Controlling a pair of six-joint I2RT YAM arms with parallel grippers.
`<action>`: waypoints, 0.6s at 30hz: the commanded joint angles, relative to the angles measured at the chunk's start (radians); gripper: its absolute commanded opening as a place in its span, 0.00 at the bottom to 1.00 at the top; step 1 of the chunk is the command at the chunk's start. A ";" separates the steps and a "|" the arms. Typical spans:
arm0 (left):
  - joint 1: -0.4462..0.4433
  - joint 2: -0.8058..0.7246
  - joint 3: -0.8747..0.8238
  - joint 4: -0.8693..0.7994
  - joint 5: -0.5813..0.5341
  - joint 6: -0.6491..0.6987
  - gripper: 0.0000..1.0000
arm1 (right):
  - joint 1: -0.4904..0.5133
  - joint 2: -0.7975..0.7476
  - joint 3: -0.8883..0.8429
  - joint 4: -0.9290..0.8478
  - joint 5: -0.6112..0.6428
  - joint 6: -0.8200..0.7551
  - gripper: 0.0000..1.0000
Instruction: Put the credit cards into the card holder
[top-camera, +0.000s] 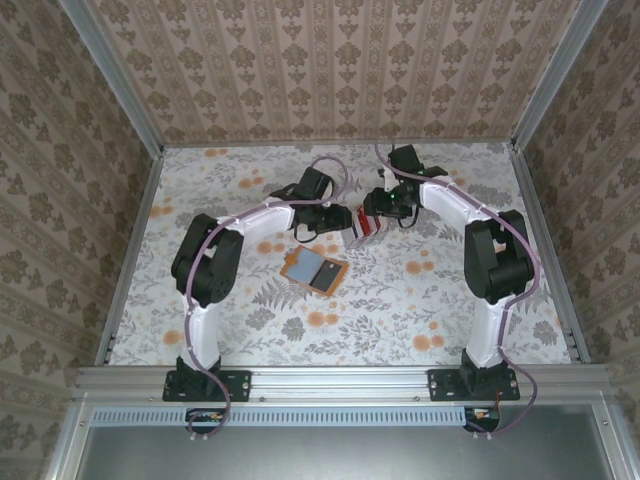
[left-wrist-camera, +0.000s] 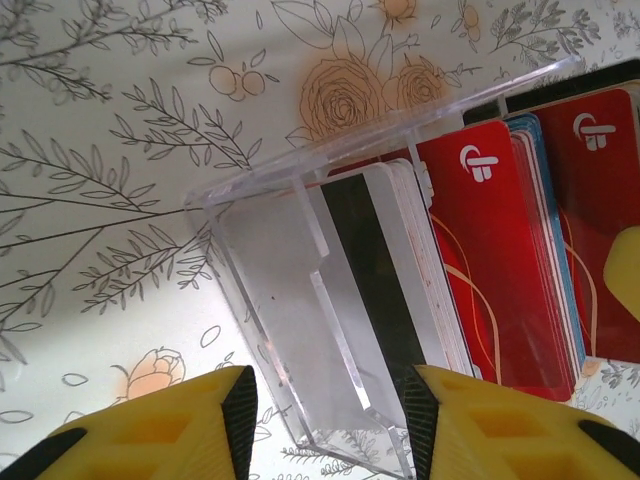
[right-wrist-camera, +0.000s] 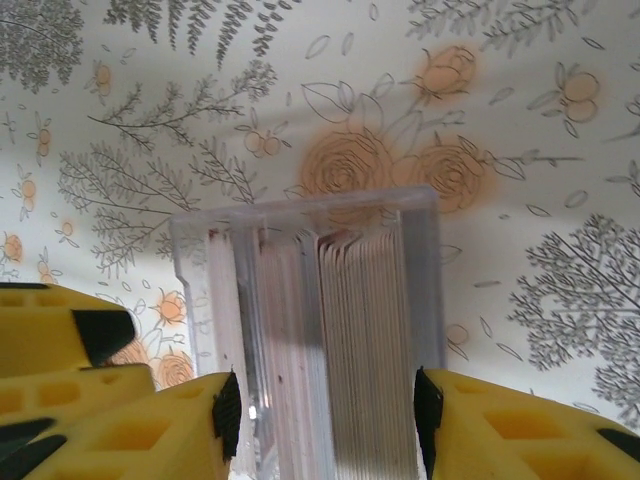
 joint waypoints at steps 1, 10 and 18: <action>-0.003 0.024 0.030 0.006 0.038 0.016 0.46 | 0.016 0.020 0.035 -0.041 -0.021 -0.009 0.51; -0.013 0.055 0.037 0.035 0.058 -0.002 0.46 | 0.034 0.053 0.067 -0.097 0.078 -0.035 0.52; -0.021 0.065 0.026 0.046 0.059 -0.012 0.46 | 0.034 0.019 0.052 -0.097 0.077 -0.038 0.52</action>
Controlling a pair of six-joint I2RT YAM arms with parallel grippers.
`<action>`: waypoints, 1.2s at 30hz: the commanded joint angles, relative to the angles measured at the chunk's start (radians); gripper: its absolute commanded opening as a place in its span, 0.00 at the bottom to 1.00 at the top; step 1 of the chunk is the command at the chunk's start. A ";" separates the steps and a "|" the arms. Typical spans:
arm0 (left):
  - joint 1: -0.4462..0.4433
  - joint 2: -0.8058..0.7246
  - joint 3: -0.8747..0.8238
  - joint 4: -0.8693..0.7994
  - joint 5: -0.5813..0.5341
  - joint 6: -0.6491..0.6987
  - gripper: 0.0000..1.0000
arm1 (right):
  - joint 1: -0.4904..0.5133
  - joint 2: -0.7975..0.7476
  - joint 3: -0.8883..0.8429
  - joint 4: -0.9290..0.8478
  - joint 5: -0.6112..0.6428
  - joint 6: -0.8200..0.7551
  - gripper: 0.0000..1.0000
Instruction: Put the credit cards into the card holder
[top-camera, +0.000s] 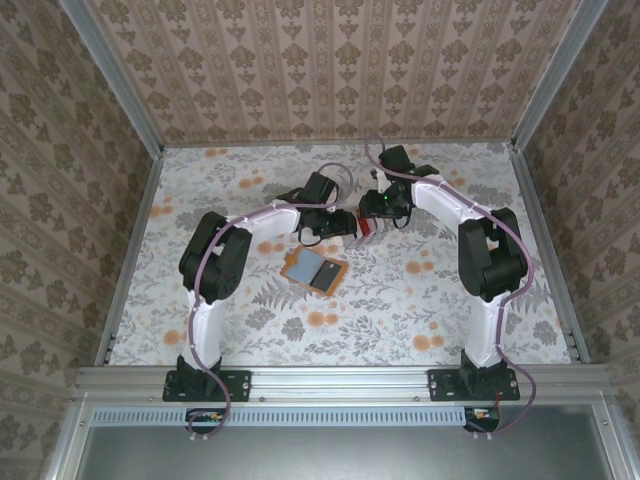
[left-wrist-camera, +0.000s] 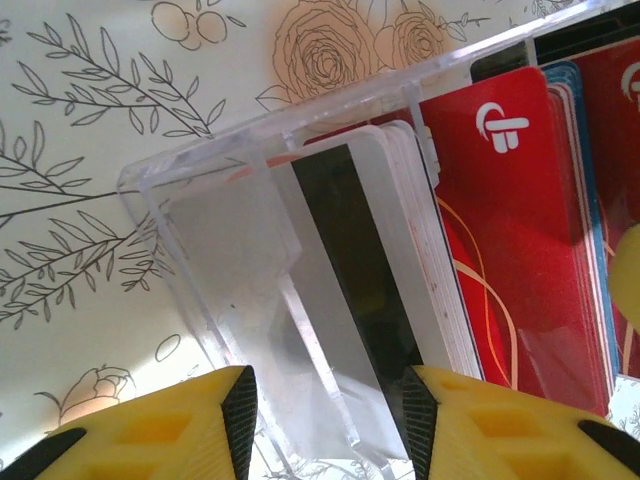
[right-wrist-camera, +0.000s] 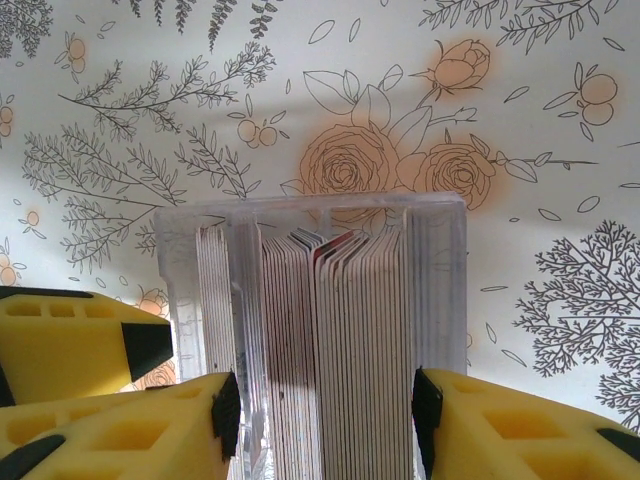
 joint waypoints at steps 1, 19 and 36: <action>-0.005 0.017 0.020 0.021 0.015 -0.012 0.46 | 0.005 -0.022 0.005 -0.045 0.001 -0.009 0.52; -0.005 0.011 0.004 0.022 0.005 -0.015 0.46 | 0.001 -0.063 -0.005 -0.038 -0.020 -0.009 0.51; -0.005 0.003 -0.003 0.028 0.003 -0.017 0.46 | -0.014 -0.052 -0.006 -0.067 0.088 -0.017 0.51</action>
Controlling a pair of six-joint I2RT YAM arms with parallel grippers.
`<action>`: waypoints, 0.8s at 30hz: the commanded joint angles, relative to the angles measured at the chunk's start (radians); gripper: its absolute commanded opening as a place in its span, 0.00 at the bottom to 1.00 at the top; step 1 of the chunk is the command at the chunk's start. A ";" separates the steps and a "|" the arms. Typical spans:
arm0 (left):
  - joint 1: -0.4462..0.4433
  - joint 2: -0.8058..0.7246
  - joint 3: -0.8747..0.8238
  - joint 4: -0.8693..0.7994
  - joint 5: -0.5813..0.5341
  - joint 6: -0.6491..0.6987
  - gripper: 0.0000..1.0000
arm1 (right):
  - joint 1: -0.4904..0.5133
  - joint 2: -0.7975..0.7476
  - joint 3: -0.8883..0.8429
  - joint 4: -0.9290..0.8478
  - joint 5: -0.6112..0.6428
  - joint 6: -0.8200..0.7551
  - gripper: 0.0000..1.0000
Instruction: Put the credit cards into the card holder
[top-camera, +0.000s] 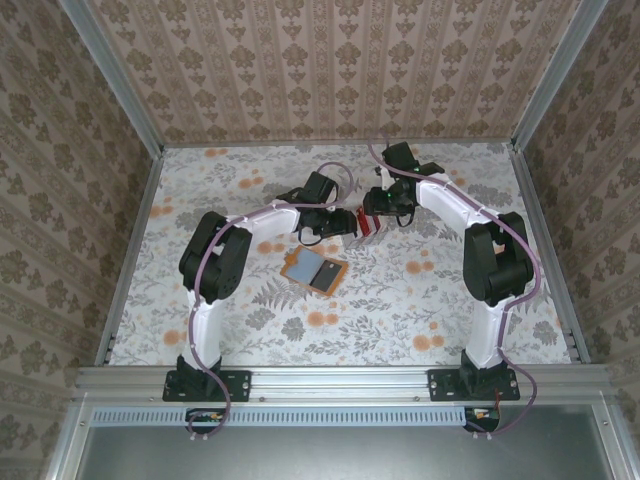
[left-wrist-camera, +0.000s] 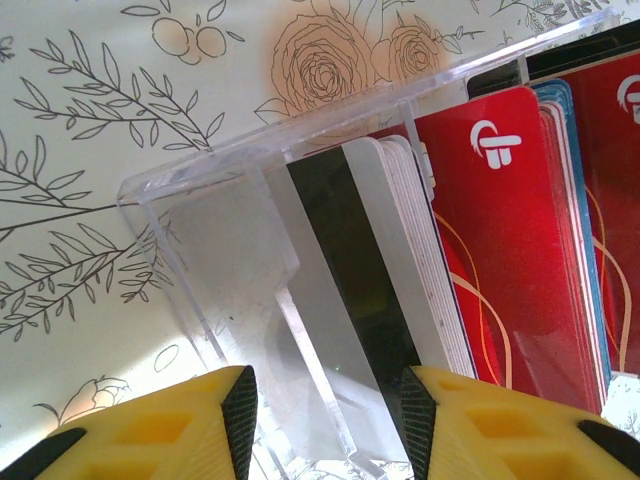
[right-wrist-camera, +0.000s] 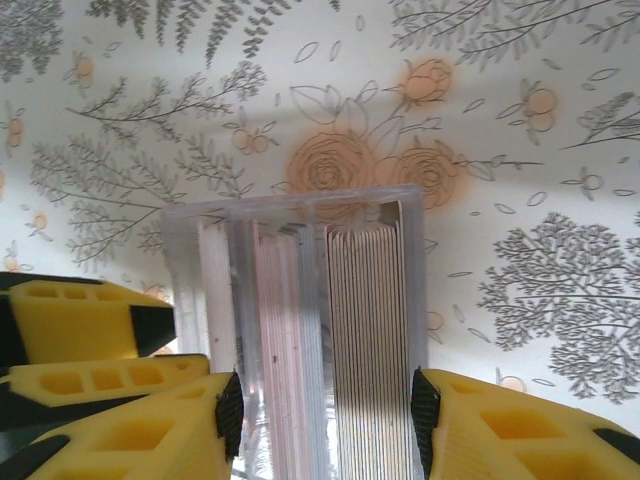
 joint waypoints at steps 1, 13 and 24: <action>-0.006 0.003 -0.003 0.015 0.004 -0.013 0.46 | -0.007 0.001 -0.003 -0.039 0.029 -0.015 0.51; -0.009 0.013 0.006 0.020 0.007 -0.016 0.46 | 0.006 0.068 0.024 -0.039 -0.017 -0.011 0.51; -0.011 0.024 0.019 0.019 0.013 -0.020 0.46 | 0.031 0.011 0.048 -0.058 -0.007 -0.018 0.51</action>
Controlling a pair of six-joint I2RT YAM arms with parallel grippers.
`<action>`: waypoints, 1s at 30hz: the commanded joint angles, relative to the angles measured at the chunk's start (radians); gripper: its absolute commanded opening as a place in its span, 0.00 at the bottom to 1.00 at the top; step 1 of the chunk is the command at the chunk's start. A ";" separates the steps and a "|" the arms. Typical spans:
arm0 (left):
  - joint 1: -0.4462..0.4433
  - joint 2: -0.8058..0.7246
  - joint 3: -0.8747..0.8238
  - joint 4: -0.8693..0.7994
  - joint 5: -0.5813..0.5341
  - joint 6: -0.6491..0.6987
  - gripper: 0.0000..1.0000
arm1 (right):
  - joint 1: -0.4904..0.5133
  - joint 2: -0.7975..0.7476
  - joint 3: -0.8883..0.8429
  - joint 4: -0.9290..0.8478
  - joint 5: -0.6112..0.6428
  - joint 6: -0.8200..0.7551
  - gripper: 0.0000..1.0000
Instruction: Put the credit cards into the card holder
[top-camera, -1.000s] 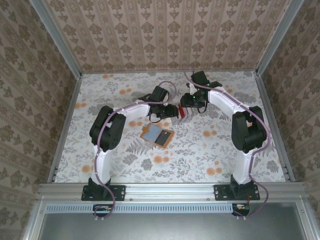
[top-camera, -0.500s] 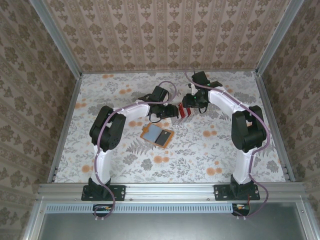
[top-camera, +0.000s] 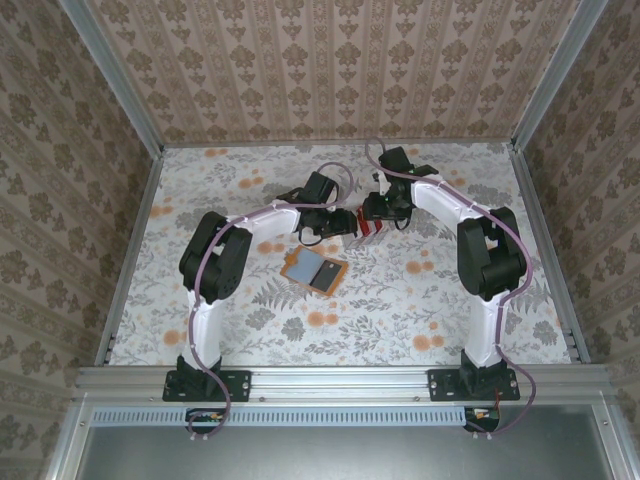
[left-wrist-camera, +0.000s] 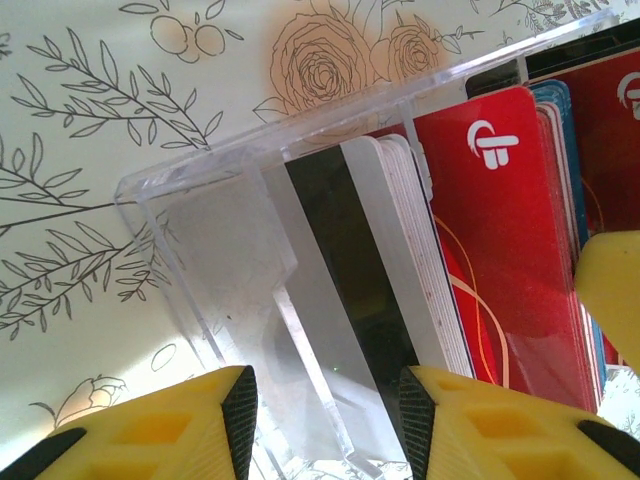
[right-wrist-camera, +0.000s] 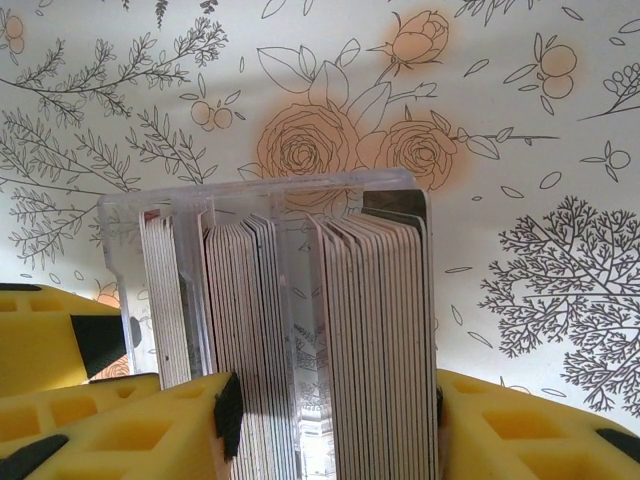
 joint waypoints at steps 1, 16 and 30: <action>-0.008 0.024 0.019 0.017 0.013 -0.013 0.46 | 0.021 -0.052 0.046 -0.051 0.000 -0.016 0.51; -0.010 0.018 0.006 0.028 0.013 -0.017 0.46 | 0.053 -0.078 0.071 -0.077 0.009 -0.022 0.51; -0.010 0.023 0.005 0.036 0.017 -0.020 0.45 | 0.062 -0.067 0.082 -0.087 0.008 -0.026 0.51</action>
